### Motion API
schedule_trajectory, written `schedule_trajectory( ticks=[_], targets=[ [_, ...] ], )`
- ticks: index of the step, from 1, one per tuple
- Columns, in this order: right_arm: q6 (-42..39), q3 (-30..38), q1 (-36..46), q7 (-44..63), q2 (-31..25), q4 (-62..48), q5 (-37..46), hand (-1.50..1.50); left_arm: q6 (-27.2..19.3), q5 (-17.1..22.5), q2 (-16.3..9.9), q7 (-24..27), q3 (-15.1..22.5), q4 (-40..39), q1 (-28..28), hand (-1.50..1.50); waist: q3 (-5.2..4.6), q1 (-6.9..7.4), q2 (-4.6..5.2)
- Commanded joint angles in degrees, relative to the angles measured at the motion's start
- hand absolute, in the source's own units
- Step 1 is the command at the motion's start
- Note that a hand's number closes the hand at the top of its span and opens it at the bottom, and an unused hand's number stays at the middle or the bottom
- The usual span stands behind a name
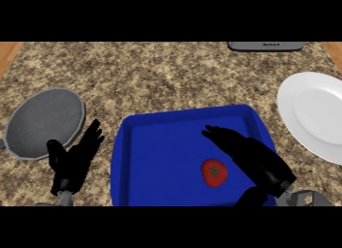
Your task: Pick the tomato from the tray and place it in the plate
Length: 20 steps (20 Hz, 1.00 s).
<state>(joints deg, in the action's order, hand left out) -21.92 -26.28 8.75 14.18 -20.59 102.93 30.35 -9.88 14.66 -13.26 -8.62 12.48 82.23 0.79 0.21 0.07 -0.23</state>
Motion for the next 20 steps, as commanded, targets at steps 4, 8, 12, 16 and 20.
schedule_trajectory(
  ticks=[4, 8, 12, 16, 20],
  targets=[
    [3.99, -0.96, -3.29, -5.24, -0.32, -3.62, 9.64, -1.5, 2.76, -0.93, 0.75, 1.76, -2.31, -4.53, 0.37, 0.0, -0.21, -0.17, 0.25],
    [3.35, -2.28, -1.46, 0.06, 4.82, -4.29, 13.64, -1.5, 2.15, -2.23, 2.54, -1.57, -2.85, -5.45, -3.46, 0.0, -0.22, -0.17, 0.24],
    [1.25, -1.26, 2.24, 0.47, 8.65, -9.11, 15.41, -1.5, 3.86, -1.9, 1.06, -6.44, -3.86, 1.17, -1.74, 0.0, -0.21, 0.13, 0.23],
    [4.17, -1.96, 0.31, -4.88, 8.98, -15.28, 18.51, -1.5, 2.67, -3.8, 2.83, -6.36, -3.47, 2.19, -0.04, 0.0, -0.2, 0.13, 0.24],
    [1.17, -0.86, 0.67, -4.92, 9.9, -15.08, 19.26, -1.5, 4.81, -3.92, 3.79, -2.66, -5.35, -1.78, 0.35, 0.0, -0.21, 0.05, 0.22]
  ],
)
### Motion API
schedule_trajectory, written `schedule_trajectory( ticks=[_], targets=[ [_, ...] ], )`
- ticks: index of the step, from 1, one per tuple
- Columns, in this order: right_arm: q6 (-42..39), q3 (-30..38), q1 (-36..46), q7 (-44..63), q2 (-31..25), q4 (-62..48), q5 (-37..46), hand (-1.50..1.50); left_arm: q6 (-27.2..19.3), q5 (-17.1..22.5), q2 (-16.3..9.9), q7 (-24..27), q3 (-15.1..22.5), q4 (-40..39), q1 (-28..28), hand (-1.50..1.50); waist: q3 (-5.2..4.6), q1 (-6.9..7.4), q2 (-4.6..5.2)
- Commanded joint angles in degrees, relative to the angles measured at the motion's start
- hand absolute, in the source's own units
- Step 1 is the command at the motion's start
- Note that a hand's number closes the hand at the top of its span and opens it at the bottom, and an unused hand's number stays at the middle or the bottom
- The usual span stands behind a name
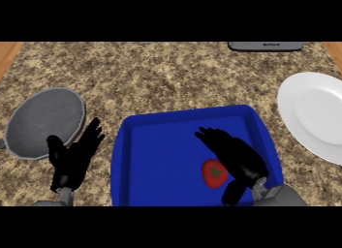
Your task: Pick the tomato from the tray and place it in the plate
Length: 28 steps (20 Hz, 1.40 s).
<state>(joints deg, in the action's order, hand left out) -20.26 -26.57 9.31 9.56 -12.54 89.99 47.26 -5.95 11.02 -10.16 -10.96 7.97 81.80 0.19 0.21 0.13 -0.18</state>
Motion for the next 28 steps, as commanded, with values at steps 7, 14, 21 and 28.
schedule_trajectory(
  ticks=[7, 14, 21, 28],
  targets=[
    [2.49, -2.85, -3.11, -7.19, -2.24, -0.02, 8.58, 1.5, 0.21, -2.48, 1.37, -1.67, -0.41, 2.45, 2.37, 0.0, -0.2, -0.12, 0.13],
    [8.41, 0.52, -1.73, -12.01, -1.28, 0.64, 9.95, 1.5, 0.51, -4.42, 2.78, 1.37, -0.94, -2.15, 1.15, 0.0, -0.21, -0.33, 0.16],
    [24.45, 1.09, -12.07, 5.28, 10.5, 9.44, 16.52, 1.5, 1.07, -2.43, 1.18, -1.39, -2.47, 0.64, 2.17, 0.0, -0.25, -2.03, -0.36],
    [37.55, -2.17, -18.66, 15.33, 12.45, 21.43, 25.36, 1.5, 2.54, -1.35, 0.3, -1.87, -3.07, 2.45, 4.33, 0.0, -0.22, -0.76, -0.14]
  ],
)
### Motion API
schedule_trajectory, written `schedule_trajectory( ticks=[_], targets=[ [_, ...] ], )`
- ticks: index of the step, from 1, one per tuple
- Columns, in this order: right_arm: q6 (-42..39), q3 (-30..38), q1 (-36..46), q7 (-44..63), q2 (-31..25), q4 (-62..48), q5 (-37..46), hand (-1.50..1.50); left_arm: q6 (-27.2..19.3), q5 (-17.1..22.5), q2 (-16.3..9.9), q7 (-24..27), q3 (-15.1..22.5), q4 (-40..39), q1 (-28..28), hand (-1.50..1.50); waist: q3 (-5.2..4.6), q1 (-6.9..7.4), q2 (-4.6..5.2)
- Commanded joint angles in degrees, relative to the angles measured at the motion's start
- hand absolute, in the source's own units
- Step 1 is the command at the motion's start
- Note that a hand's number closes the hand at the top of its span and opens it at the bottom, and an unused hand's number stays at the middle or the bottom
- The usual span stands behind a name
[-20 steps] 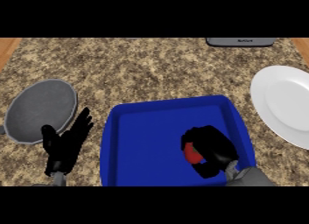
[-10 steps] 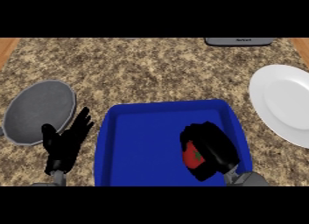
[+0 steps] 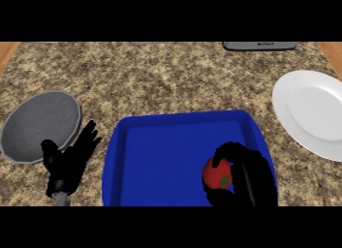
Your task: Pick the tomato from the tray and place it in the plate
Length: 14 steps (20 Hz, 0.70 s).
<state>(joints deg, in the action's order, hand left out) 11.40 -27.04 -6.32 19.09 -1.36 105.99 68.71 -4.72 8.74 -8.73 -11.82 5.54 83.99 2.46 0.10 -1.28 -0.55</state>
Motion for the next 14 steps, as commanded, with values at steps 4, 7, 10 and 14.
schedule_trajectory(
  ticks=[4, 7, 10, 14],
  targets=[
    [6.71, 1.37, -5.83, 9.59, 1.33, 15.26, 1.14, 1.5, 0.49, -0.05, 0.8, 0.41, 0.05, -1.79, 0.05, 0.0, -0.13, 0.27, 0.31],
    [12.37, 8.34, -6.74, 5.79, 0.75, 13.01, -4.63, 1.5, 1.39, 0.28, 0.66, 0.36, -0.6, -3.6, -1.68, 0.0, -0.07, 0.71, 0.54],
    [15.41, 13.65, -6.95, 2.26, -0.54, 12.38, -14.27, 1.5, 1.27, 0.18, -1.02, -2.23, -1.77, -1.39, -2.92, 0.0, -0.04, 0.92, 0.55],
    [16.93, 24.37, -3.02, -3.1, -4.8, 9.25, -27.06, 1.5, 1.58, -0.32, -0.23, -1.43, -0.59, -0.04, 0.18, 0.0, -0.02, 1.34, 0.57]
  ],
)
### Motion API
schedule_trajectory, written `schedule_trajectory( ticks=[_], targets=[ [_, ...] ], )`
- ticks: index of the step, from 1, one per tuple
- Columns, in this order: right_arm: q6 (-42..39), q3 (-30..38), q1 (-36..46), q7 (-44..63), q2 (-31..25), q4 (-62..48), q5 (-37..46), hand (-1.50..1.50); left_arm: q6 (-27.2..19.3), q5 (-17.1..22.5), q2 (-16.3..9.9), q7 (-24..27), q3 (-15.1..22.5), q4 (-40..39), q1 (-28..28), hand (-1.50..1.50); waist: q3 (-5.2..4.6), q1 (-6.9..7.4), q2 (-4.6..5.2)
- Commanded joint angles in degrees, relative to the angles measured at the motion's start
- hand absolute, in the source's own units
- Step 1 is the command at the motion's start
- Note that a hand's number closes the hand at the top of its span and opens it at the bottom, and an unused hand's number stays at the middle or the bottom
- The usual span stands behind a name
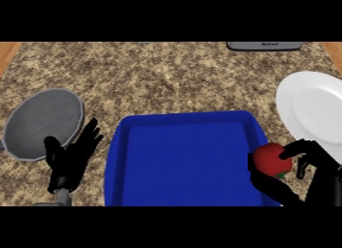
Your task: Pick the tomato from the tray and place it in the plate
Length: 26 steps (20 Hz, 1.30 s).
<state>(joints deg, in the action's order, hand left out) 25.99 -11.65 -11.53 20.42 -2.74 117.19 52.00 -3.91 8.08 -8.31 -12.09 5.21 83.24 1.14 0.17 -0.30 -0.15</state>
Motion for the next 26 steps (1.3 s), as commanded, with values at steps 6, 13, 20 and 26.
schedule_trajectory(
  ticks=[6, 13, 20, 26],
  targets=[
    [6.77, 21.63, 9.74, -13.89, -9.04, -17.72, -16.64, 1.5, -1.23, -0.49, 2.24, -3.1, 0.84, 0.82, -1.24, 0.0, -0.08, 0.48, 0.24],
    [6.46, 34.0, 24.12, -25.77, -17.88, -42.42, -29.69, 1.5, -0.47, -1.76, 1.33, -1.78, 0.83, 0.35, 0.92, 0.0, -0.05, 1.28, 0.39],
    [5.23, 39.36, 38.33, -41.61, -25.17, -71.15, -33.95, 1.5, 0.75, -1.29, 1.84, -1.61, 0.33, -0.99, -1.44, 0.0, -0.03, 1.9, 0.67],
    [1.68, 35.76, 40.22, -34.87, -30.83, -85.81, -27.36, -1.5, 0.73, -1.85, 1.86, -1.77, 0.53, -0.47, -3.17, 0.0, -0.02, 3.27, 1.41]
  ],
)
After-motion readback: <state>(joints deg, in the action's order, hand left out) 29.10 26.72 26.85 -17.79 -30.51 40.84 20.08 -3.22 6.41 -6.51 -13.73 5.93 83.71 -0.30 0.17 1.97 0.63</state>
